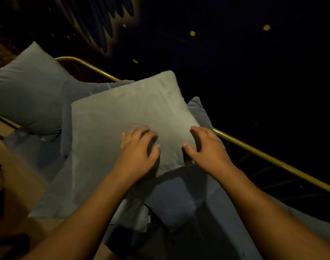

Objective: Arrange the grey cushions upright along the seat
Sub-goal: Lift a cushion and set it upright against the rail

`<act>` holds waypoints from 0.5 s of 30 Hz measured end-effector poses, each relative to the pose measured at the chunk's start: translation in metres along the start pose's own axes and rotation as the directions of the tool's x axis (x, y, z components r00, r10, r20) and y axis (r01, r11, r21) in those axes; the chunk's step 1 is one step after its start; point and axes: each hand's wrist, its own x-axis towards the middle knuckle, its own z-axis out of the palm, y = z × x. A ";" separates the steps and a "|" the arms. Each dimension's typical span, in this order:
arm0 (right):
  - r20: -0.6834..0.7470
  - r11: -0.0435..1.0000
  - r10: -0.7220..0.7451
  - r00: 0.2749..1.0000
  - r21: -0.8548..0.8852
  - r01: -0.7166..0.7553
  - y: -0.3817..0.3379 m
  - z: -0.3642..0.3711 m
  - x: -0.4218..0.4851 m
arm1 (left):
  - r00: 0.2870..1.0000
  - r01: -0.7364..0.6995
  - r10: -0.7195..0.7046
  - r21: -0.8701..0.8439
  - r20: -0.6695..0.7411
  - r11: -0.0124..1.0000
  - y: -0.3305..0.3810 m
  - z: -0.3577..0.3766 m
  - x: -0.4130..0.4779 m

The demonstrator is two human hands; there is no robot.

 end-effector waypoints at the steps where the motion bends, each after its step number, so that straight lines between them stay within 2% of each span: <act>1: -0.002 0.999 0.035 0.999 0.012 -0.035 0.013 -0.007 -0.021 | 0.997 -0.081 0.082 -0.038 0.014 0.996 0.017 0.008 -0.006; 4: -0.024 0.985 0.173 0.985 0.021 -0.172 0.058 -0.025 -0.089 | 0.967 -0.216 0.234 -0.162 0.103 0.963 0.069 0.045 -0.029; 8: -0.052 0.925 0.378 0.924 0.059 -0.375 0.125 -0.056 -0.188 | 0.911 -0.259 0.336 -0.305 0.238 0.917 0.142 0.105 -0.074; 12: -0.144 0.804 0.594 0.792 0.154 -0.575 0.197 -0.082 -0.293 | 0.822 -0.247 0.417 -0.418 0.387 0.874 0.229 0.167 -0.122; 15: -0.161 0.699 0.710 0.685 0.273 -0.661 0.241 -0.099 -0.365 | 0.718 -0.245 0.479 -0.460 0.506 0.854 0.293 0.213 -0.157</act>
